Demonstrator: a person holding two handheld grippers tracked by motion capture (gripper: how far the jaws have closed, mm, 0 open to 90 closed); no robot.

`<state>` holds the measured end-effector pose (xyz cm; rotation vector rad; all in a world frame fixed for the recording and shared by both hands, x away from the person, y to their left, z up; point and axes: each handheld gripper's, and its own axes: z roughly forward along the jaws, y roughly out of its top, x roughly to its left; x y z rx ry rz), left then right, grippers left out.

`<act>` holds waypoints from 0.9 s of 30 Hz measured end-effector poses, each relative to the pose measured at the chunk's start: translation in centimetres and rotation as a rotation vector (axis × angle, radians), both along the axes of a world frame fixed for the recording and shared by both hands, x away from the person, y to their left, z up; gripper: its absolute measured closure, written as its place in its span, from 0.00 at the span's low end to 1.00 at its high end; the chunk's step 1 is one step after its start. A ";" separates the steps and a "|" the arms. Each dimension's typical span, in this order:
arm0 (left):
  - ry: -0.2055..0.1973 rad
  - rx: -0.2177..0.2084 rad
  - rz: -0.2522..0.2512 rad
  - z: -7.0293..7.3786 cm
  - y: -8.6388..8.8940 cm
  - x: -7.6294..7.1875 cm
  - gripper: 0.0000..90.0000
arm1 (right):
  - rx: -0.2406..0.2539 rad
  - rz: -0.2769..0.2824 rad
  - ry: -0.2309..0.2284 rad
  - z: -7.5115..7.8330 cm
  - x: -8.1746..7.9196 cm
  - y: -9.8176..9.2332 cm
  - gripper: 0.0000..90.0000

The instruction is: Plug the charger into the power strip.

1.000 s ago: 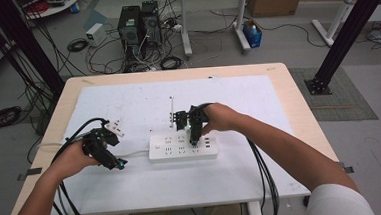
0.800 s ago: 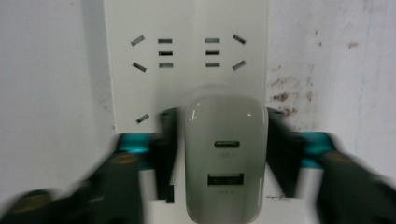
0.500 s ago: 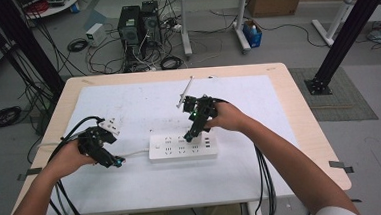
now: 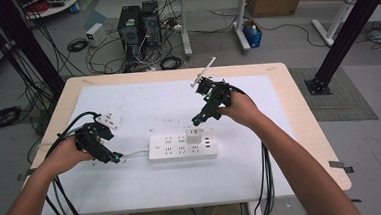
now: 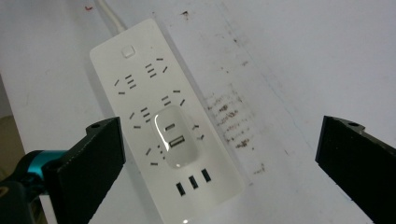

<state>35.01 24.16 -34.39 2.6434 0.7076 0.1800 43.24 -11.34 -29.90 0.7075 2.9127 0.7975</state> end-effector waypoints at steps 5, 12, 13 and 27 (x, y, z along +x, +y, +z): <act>0.001 0.004 0.021 0.4 0.1 0.2 0.21 | -0.026 -0.006 -0.016 1.1 -1.2 -1.8 0.01; -0.005 0.000 0.071 1.1 0.1 0.3 0.21 | -0.078 -0.055 -0.061 2.5 -3.0 -4.7 0.01; -0.008 0.002 0.072 1.2 0.1 0.3 0.21 | -0.092 -0.060 -0.066 2.6 -3.2 -5.2 0.01; -0.023 0.020 0.046 1.1 -0.1 0.1 0.21 | -0.152 -0.203 -0.069 2.5 -7.3 -11.7 0.01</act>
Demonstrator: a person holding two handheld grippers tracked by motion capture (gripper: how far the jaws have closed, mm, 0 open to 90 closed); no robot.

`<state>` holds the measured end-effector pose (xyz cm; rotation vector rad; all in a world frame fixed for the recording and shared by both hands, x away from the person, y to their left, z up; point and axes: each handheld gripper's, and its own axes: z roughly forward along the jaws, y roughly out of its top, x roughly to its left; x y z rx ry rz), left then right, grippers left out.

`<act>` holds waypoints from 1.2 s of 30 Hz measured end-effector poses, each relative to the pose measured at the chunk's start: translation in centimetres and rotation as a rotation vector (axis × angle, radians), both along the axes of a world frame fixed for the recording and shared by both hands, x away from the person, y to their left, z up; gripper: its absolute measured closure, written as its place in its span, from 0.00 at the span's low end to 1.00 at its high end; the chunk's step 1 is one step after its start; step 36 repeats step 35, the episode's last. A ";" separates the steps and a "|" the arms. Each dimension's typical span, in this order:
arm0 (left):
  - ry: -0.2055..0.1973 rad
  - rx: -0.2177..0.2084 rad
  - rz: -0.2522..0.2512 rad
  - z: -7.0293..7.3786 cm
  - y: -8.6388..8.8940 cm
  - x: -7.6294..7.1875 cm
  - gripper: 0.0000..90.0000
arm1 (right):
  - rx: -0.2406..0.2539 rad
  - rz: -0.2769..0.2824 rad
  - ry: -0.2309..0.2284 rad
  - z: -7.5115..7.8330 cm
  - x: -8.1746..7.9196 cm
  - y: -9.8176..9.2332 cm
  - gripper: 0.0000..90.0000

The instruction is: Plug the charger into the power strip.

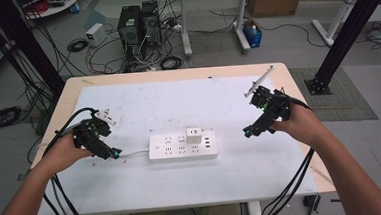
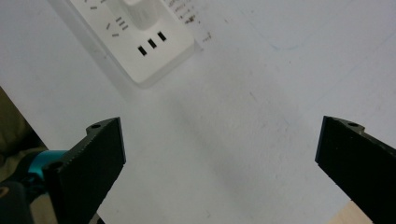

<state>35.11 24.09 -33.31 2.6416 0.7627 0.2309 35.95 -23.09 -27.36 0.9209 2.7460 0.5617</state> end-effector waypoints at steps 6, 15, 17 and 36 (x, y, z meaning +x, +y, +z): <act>-0.007 0.006 0.010 -0.2 0.3 -0.2 0.21 | -0.007 -0.051 0.013 -1.5 -1.1 -2.1 0.01; -0.016 -0.013 0.019 -0.3 0.3 -0.3 0.21 | 0.014 -0.055 0.014 -2.2 -1.6 -2.5 0.01; -0.016 -0.012 0.022 -0.4 0.4 -0.3 0.21 | 0.014 -0.051 0.013 -2.3 -1.7 -2.5 0.01; -0.026 -0.022 0.050 -0.8 0.9 -0.5 0.21 | 0.035 -0.073 0.009 -3.1 -2.1 -2.8 0.01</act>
